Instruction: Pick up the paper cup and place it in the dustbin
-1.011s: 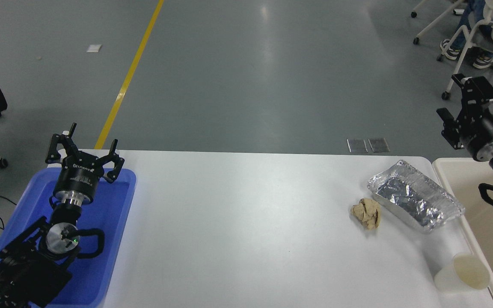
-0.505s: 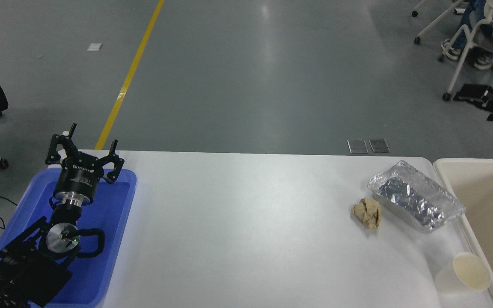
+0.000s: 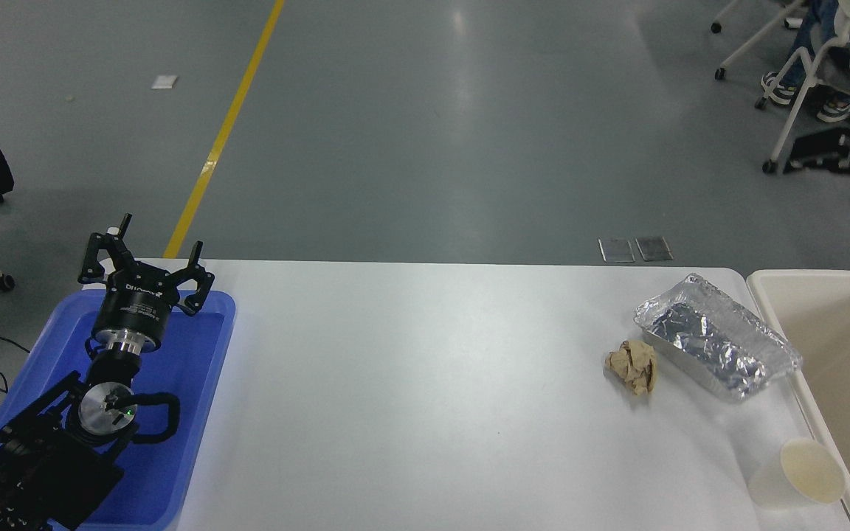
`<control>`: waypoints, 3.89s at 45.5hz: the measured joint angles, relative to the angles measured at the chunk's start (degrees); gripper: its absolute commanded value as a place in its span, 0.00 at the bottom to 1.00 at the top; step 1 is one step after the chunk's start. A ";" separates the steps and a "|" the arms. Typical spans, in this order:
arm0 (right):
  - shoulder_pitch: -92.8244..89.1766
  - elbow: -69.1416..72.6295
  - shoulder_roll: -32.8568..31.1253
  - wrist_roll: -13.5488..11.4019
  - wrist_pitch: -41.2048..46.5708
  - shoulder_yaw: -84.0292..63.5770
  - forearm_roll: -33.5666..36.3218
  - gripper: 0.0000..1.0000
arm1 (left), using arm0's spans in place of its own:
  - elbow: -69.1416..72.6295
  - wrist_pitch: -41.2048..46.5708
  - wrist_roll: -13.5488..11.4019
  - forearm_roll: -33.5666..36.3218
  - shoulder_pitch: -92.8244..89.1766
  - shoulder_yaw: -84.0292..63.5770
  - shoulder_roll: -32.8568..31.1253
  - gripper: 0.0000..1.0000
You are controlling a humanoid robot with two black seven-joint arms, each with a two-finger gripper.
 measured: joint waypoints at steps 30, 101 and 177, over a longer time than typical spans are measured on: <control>12.09 19.89 0.89 -0.26 4.72 7.36 -11.31 1.00 | 0.00 0.00 0.00 -0.04 0.00 0.00 0.00 1.00; -44.37 0.76 -22.40 0.15 -11.54 28.35 -45.80 1.00 | -0.01 0.02 -0.05 -0.07 0.00 0.02 0.00 1.00; -66.07 -7.02 -21.53 2.66 -26.09 44.58 -50.39 0.00 | -0.02 -0.03 0.01 0.00 0.00 0.00 0.00 1.00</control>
